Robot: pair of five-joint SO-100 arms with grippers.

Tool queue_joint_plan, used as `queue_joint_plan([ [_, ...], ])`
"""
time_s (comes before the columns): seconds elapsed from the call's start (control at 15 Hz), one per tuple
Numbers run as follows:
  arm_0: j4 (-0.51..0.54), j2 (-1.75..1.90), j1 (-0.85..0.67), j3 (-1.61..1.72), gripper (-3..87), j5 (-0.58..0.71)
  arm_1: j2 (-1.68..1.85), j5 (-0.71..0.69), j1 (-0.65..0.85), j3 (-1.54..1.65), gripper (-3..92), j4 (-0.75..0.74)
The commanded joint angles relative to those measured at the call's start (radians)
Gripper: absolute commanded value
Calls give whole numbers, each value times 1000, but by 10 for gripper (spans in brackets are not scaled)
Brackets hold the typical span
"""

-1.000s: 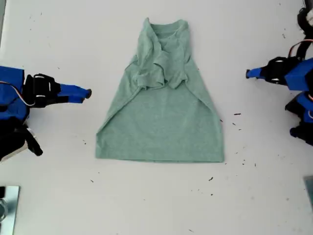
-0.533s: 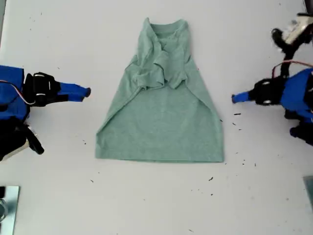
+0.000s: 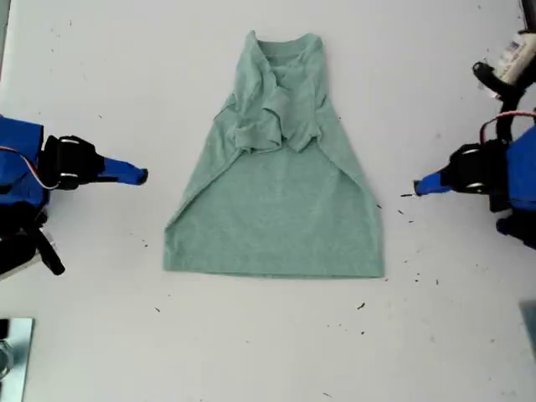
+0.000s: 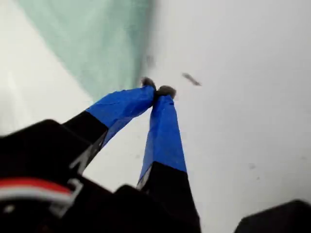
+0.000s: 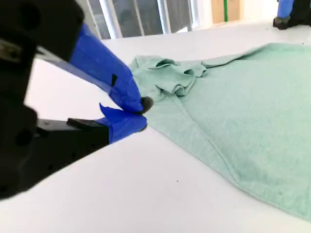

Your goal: Fold t shirt

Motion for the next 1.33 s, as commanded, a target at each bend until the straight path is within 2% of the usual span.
queue_joint_plan([
  [0.0,-17,-3,-12,14,-1,-6,-577,-46,-87,-617,19,153],
  [0.07,-17,-3,-11,14,-1,-6,-726,-49,-144,-827,19,227],
  [0.2,-17,-3,-8,14,-1,-3,-919,-28,-252,-1058,18,239],
  [0.33,-17,-3,-8,14,-1,-3,-988,-25,-276,-1103,27,239],
  [0.4,-17,-3,-11,14,-1,-3,-988,-23,-281,-1095,345,239],
  [0.47,-17,-3,-9,14,-1,-3,-988,-17,-290,-1078,400,239],
  [0.53,-17,-3,-5,14,-1,-3,-991,-6,-293,-1049,365,239],
  [0.67,-17,-3,0,14,-1,-3,-996,38,-284,-897,375,206],
  [0.8,-17,-3,3,14,-1,-3,-994,71,-273,-655,365,32],
  [1.0,-17,-5,21,14,-1,-3,-983,87,-267,-302,323,-370],
  [1.27,-18,-6,23,14,-1,-3,-1192,80,-281,-189,202,-669],
])
